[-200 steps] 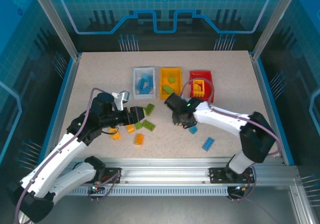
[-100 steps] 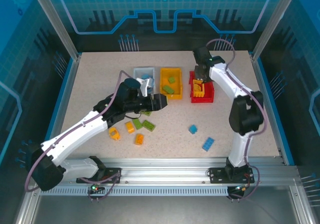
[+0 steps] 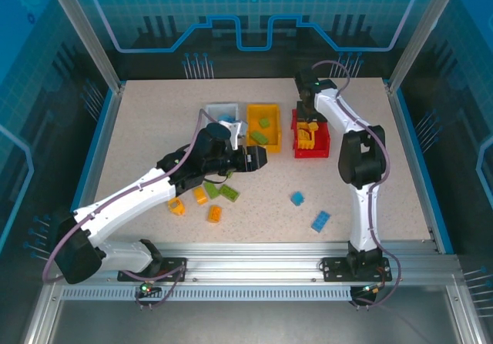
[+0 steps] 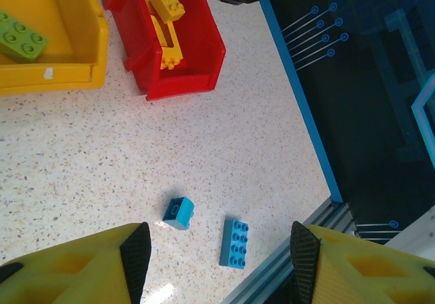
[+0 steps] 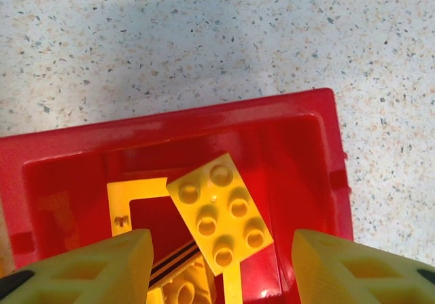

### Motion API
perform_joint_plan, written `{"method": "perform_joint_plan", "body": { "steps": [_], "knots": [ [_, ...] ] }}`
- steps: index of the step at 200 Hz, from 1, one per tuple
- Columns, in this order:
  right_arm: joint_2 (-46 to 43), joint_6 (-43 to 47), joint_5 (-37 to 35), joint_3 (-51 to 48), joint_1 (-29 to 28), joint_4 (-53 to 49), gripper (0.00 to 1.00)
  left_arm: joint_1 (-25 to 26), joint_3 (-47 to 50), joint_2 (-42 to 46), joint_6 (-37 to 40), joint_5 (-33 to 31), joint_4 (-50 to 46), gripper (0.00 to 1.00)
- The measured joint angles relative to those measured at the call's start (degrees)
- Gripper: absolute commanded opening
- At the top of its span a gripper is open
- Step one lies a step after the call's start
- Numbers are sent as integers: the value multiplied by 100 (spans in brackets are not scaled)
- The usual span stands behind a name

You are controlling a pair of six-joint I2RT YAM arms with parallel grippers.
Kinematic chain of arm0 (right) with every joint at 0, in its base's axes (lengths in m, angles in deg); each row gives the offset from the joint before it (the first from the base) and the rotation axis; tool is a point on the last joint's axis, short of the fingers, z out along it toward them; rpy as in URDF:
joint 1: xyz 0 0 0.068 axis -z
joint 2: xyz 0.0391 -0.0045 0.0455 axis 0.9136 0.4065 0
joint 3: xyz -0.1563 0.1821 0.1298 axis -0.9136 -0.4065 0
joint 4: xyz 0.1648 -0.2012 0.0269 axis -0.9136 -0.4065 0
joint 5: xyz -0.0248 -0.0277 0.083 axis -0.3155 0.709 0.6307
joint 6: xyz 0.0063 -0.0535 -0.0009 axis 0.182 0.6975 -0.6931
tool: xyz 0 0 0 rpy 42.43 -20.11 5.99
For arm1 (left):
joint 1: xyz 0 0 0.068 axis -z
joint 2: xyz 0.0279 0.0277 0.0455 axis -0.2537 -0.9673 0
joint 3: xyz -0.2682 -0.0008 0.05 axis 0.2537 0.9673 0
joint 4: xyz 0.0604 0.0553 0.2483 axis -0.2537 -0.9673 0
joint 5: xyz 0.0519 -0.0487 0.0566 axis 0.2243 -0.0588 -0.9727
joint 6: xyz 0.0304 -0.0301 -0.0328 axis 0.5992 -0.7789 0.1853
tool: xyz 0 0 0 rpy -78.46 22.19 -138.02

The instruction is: Sort the legos into containers by color

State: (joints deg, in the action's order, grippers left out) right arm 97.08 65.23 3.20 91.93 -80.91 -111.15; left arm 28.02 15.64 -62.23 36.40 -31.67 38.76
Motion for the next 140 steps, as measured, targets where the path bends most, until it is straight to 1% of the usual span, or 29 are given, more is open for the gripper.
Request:
{"method": "perform_joint_plan", "body": {
  "steps": [20, 41, 62, 87, 114, 124, 140],
  "knots": [
    [-382, 2, -4, -201, -35, 2, 58, 48, 2, 94, 0, -98, -103, 60],
    [-1034, 7, -22, -444, -160, 35, 58, 111, 2, 166, 2, -155, -188, 60],
    [-1919, 7, -79, -883, -404, 98, 58, 210, 17, 168, 2, -201, -271, 60],
    [-3189, -96, -151, -1753, -892, 166, 60, 365, 52, 111, -140, -275, -350, 61],
    [-4616, -345, -59, -3029, -1547, 175, 67, 660, 33, -345, -579, -437, -376, 61],
    [-5143, -461, 7, -3501, -1770, 155, 70, 817, -42, -671, -811, -483, -424, 61],
    [-6037, -549, 131, -4197, -2140, 144, 71, 1054, -319, -1320, -1276, -562, -614, 61]
  ]
}}
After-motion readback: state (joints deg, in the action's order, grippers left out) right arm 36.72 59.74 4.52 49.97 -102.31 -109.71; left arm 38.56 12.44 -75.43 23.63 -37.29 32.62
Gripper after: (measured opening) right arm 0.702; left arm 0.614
